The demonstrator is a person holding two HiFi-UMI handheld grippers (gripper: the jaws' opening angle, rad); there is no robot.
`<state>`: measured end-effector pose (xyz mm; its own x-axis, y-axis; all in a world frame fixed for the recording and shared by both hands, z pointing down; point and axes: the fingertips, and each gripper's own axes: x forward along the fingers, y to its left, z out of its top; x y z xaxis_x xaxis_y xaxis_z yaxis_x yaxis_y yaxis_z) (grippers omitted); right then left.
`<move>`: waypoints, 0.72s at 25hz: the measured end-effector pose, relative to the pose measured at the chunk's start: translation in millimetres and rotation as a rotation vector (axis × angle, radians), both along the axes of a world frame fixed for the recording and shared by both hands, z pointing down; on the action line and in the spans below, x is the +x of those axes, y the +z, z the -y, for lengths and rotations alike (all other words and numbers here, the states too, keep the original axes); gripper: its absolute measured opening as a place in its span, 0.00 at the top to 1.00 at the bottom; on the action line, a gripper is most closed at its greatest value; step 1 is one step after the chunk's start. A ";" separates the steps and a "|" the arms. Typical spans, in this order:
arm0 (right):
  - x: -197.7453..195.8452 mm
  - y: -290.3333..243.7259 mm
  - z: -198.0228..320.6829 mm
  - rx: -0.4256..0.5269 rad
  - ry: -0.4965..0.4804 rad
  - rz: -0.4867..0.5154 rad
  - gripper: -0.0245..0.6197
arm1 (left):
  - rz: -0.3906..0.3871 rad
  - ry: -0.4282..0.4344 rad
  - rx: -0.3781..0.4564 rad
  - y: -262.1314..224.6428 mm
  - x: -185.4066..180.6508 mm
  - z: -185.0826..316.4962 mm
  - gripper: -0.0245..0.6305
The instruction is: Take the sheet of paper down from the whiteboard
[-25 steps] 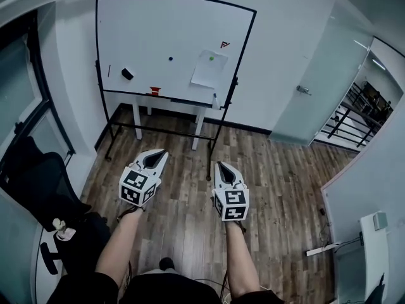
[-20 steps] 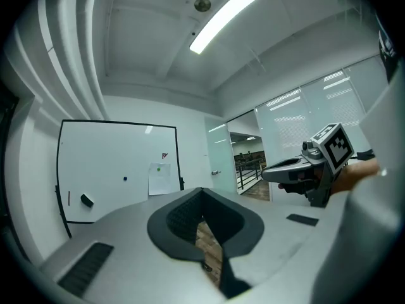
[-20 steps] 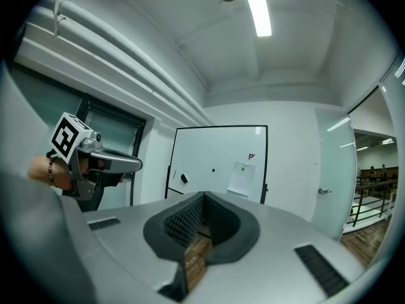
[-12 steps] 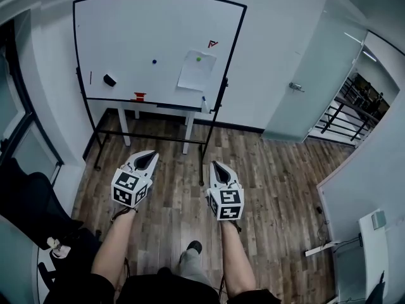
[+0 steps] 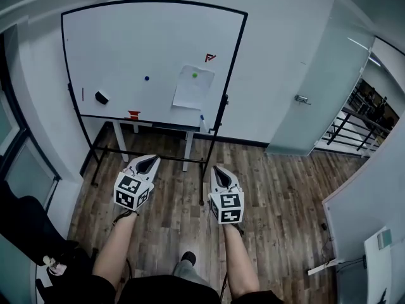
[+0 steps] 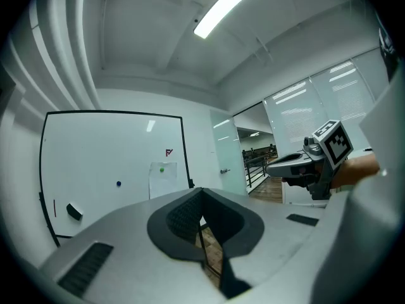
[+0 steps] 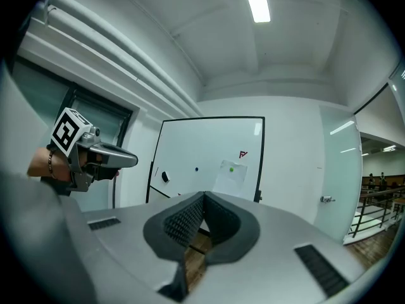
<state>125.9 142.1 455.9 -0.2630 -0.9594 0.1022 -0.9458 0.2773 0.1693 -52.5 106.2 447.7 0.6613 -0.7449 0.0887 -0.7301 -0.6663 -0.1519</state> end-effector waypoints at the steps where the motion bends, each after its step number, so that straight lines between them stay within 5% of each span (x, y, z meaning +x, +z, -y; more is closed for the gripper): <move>1: 6.8 -2.2 14.3 0.002 -0.003 -0.002 0.93 | 0.001 -0.004 0.003 -2.9 5.8 13.1 0.93; 18: 70.3 -14.2 191.9 0.016 -0.092 0.010 0.93 | 0.023 -0.100 0.006 -11.1 66.2 174.6 0.93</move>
<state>196.2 -49.9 441.7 -0.3512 -0.9325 0.0839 -0.9181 0.3606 0.1646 13.7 -68.4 436.6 0.5812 -0.8078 0.0983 -0.7893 -0.5890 -0.1737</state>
